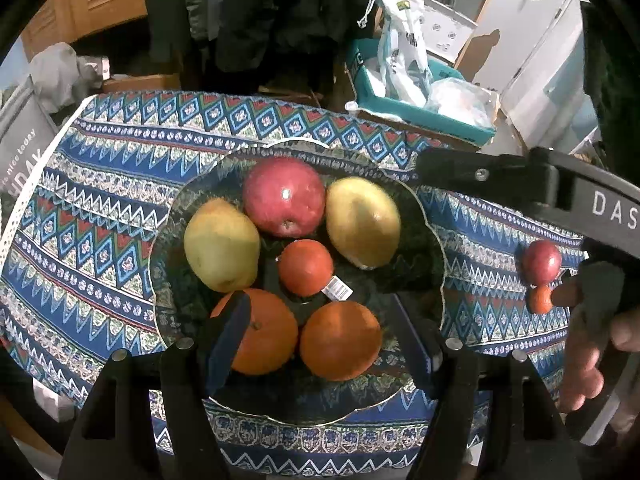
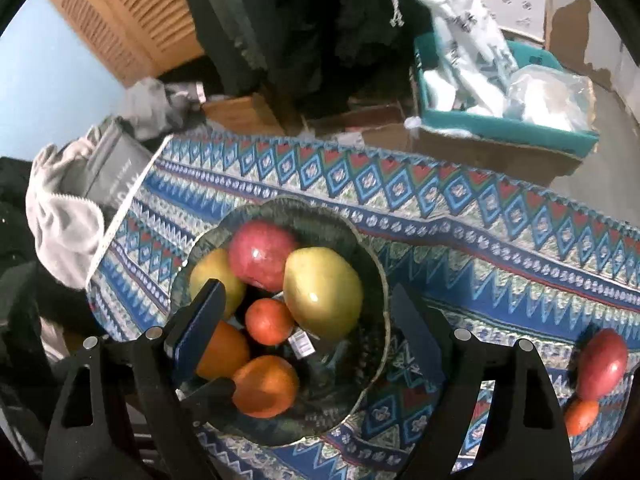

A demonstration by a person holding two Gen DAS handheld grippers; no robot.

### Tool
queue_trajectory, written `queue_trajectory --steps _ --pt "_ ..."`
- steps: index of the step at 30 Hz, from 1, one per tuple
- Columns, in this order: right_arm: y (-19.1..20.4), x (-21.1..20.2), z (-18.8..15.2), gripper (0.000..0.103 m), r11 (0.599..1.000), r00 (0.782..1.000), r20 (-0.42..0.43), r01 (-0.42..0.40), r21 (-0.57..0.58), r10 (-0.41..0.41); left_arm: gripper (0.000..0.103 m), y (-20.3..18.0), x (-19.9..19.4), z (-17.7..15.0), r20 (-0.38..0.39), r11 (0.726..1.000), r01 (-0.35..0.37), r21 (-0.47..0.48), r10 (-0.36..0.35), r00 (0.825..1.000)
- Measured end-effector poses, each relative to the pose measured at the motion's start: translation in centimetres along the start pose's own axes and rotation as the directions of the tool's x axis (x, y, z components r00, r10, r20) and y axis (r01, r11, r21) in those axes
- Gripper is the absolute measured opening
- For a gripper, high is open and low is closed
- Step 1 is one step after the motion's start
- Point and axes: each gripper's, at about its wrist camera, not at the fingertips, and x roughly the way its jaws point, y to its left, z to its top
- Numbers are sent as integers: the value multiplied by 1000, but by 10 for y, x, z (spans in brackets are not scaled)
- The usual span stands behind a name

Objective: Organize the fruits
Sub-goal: 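Withdraw both tools up and away from the bowl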

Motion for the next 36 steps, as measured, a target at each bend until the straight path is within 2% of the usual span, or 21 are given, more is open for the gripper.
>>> queue_trajectory --steps 7,16,27,36 --pt "-4 -32 2 84 997 995 56 81 -9 -80 73 -11 -18 6 53 1000 -5 22 4 999" --pt "-14 -73 -8 84 978 973 118 205 -43 -199 75 -35 -31 8 93 997 -11 82 4 996" --pt "-32 -124 -25 84 965 950 182 262 -30 -253 76 -73 -44 7 116 988 -6 157 -12 993" --pt "-54 -156 -42 84 953 933 200 304 3 -298 78 -104 -53 7 134 977 -5 214 -25 991"
